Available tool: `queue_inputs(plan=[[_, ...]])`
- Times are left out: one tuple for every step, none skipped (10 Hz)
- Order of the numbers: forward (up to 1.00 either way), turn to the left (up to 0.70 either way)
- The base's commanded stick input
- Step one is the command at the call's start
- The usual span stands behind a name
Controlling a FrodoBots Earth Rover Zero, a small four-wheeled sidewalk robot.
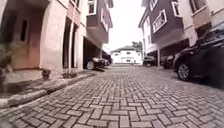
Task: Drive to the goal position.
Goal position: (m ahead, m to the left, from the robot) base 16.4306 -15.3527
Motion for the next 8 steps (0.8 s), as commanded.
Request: queue_inputs(plan=[[0.69,0.03],[0.69,-0.20],[0.69,-0.35],[0.69,-0.35],[0.69,-0.22],[0.69,-0.10],[0.69,0.03],[0.69,0.03]])
